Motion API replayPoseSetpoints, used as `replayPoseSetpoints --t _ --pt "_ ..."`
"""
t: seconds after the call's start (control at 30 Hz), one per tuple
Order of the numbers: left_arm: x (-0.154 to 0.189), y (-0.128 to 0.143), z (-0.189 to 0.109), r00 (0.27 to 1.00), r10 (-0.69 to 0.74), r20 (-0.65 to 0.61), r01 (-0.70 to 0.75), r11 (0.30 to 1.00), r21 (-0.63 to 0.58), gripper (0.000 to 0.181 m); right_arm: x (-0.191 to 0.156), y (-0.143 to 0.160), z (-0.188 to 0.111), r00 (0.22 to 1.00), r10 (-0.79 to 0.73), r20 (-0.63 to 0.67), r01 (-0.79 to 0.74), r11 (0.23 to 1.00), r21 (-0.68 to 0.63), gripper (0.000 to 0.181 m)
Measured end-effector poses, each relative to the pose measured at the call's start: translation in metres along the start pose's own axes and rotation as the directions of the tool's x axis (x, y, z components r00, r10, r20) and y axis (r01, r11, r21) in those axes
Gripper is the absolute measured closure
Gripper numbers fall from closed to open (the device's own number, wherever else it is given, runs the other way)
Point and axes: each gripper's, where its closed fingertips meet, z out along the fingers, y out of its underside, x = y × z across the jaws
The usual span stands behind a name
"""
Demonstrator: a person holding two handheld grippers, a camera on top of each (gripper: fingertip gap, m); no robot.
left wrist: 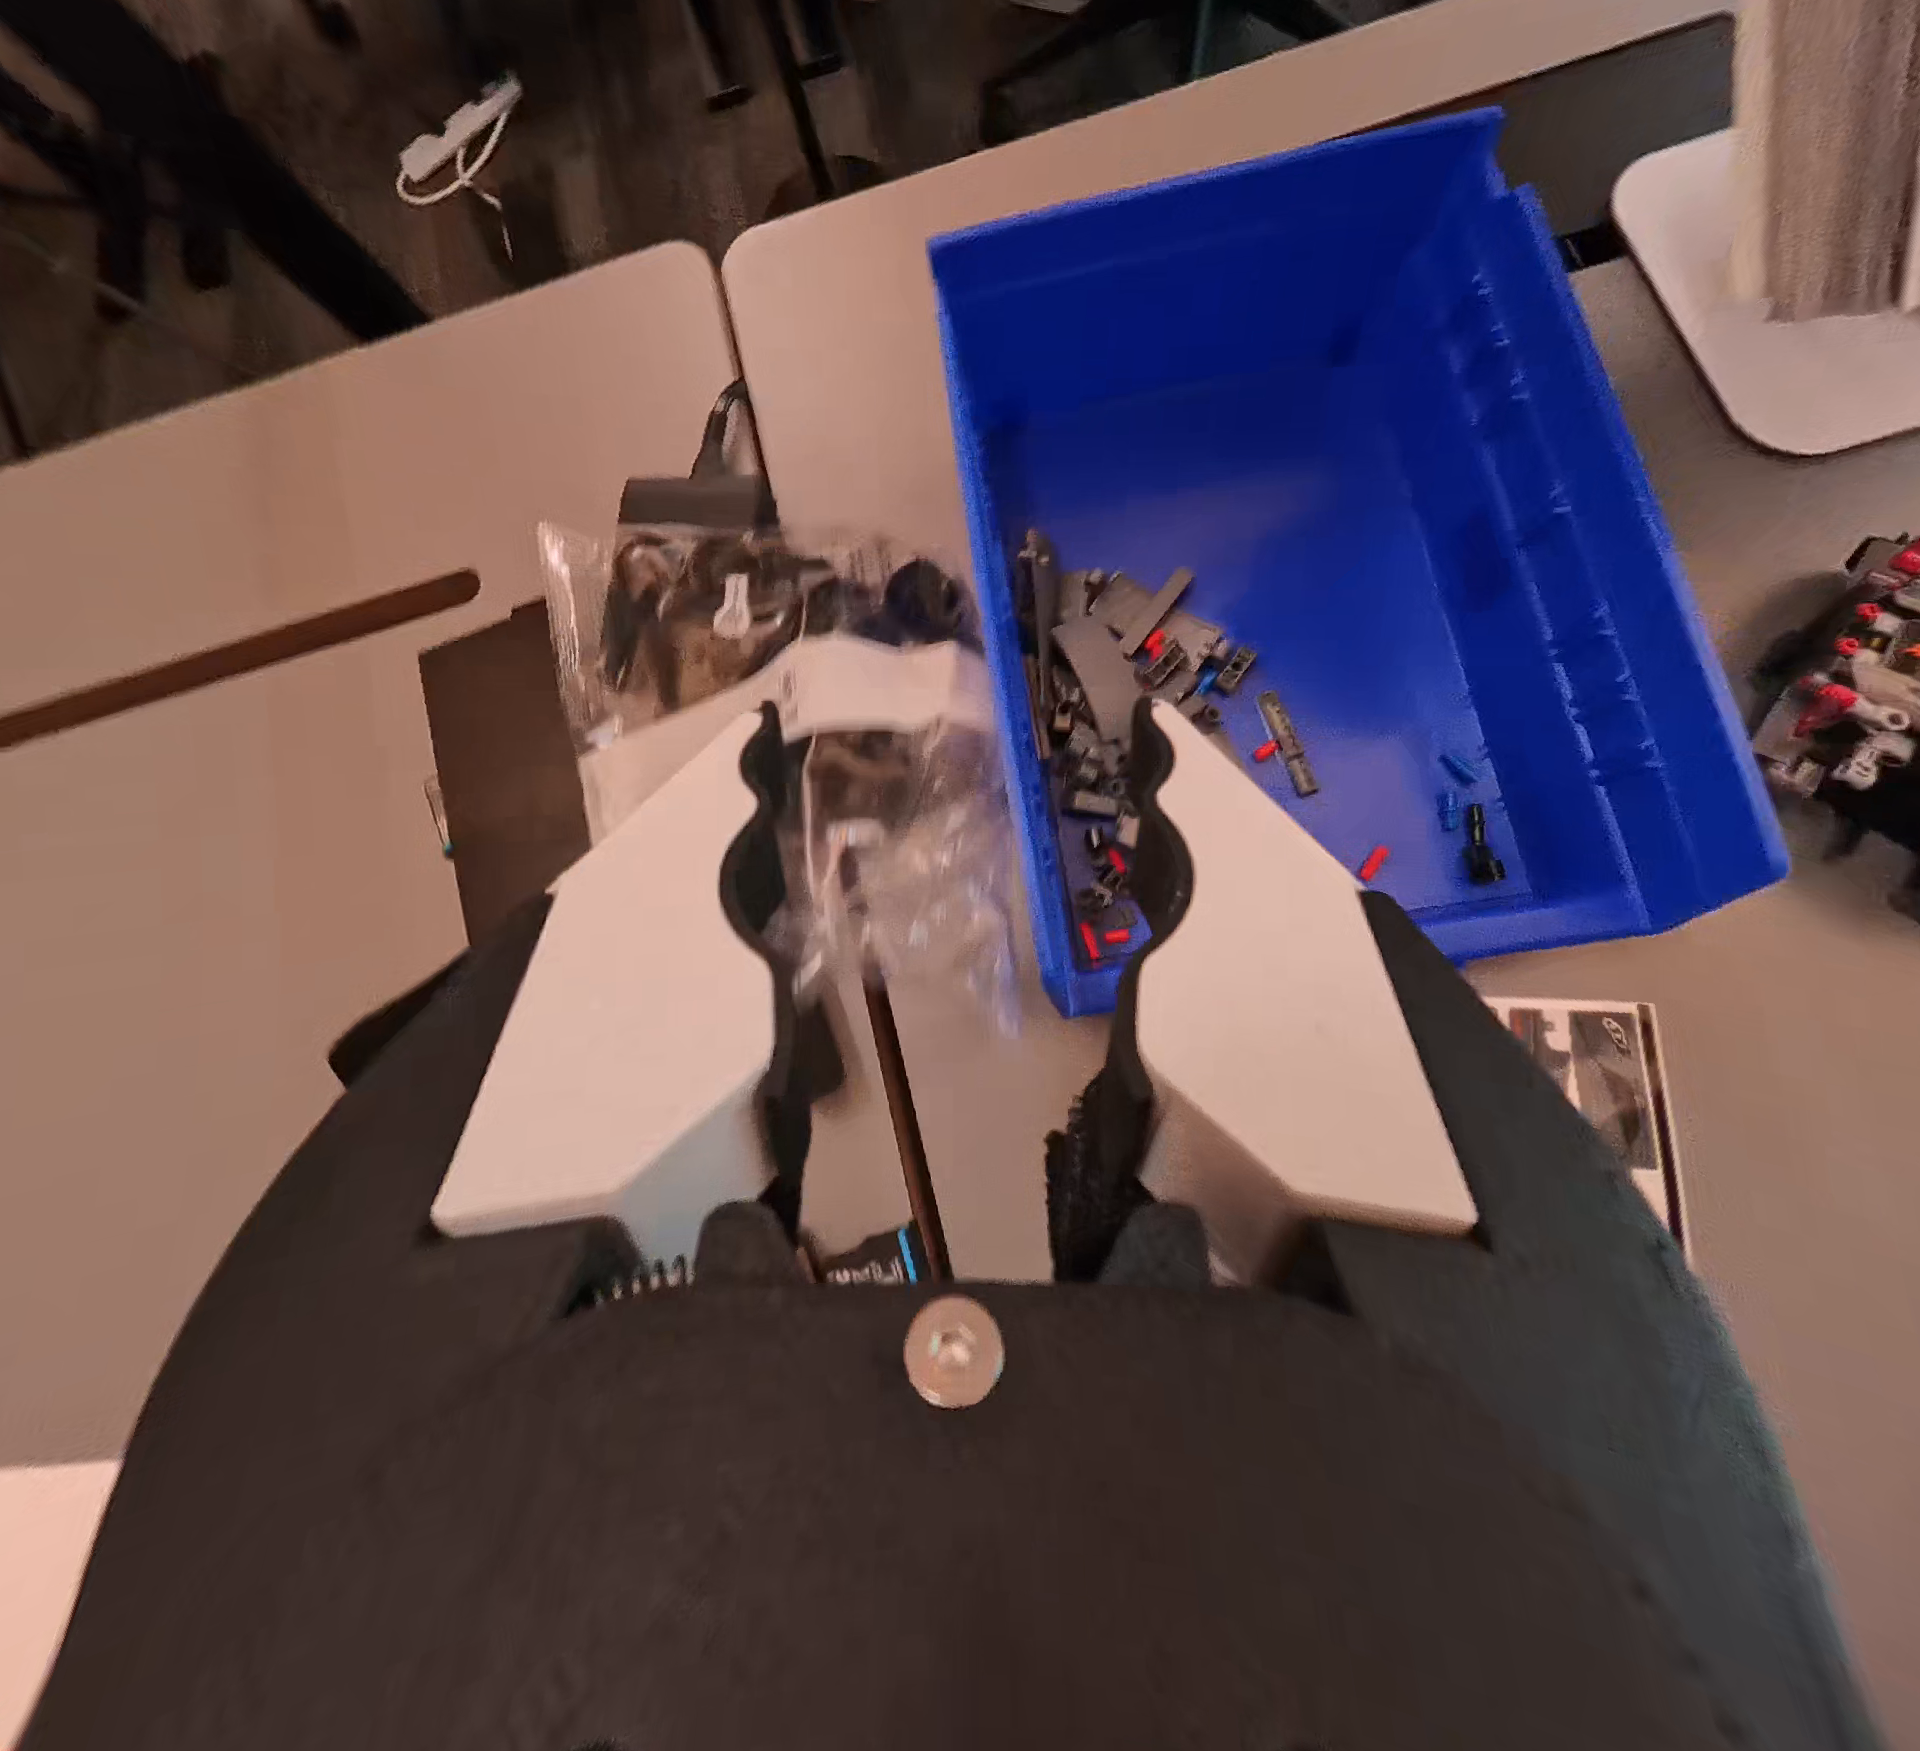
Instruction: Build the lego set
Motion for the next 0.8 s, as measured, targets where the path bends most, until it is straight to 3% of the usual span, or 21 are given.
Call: replayPoseSetpoints --t 0.07,0.17,0.27,0.37,0.47,0.57,0.63,0.8 --pt "0.01 -0.017 0.017 0.999 0.047 -0.019 -0.048 0.998 -0.046 0.123 -0.002 0.0 0.0 1.0 -0.013 0.002 0.013 1.0 -0.002 0.172" --pt "0.016 -0.021 0.069 0.996 0.041 -0.077 -0.056 0.979 -0.194 0.122 -0.001 -0.001 -0.001 1.0 -0.021 -0.007 0.021 1.0 -0.001 0.172" --pt "0.021 -0.005 0.129 0.99 -0.011 -0.143 -0.038 0.941 -0.336 0.12 0.001 -0.004 -0.004 1.0 -0.017 -0.013 0.017 1.0 0.012 0.172" --pt "0.012 0.01 0.166 0.995 0.035 -0.091 -0.069 0.912 -0.403 0.119 0.002 -0.005 -0.007 1.0 -0.011 -0.016 0.012 1.0 0.019 0.172" --pt "0.021 0.018 0.19 0.992 -0.023 -0.126 -0.033 0.904 -0.426 0.126 0.003 -0.006 -0.007 1.0 -0.001 -0.012 0.002 1.0 0.024 0.172" --pt "0.015 0.02 0.201 0.997 0.021 -0.07 -0.05 0.899 -0.435 0.159 0.002 -0.005 -0.006 1.0 0.008 -0.003 -0.007 1.0 0.021 0.172" --pt "0.018 0.016 0.204 0.995 -0.02 -0.098 -0.023 0.908 -0.418 0.174 0.002 -0.003 -0.005 1.0 0.011 0.0 -0.011 1.0 0.015 0.172" --pt "0.026 0.009 0.207 0.982 -0.112 -0.15 0.043 0.915 -0.401 0.178 0.001 -0.004 -0.005 1.0 0.011 0.003 -0.011 1.0 0.016 0.172"
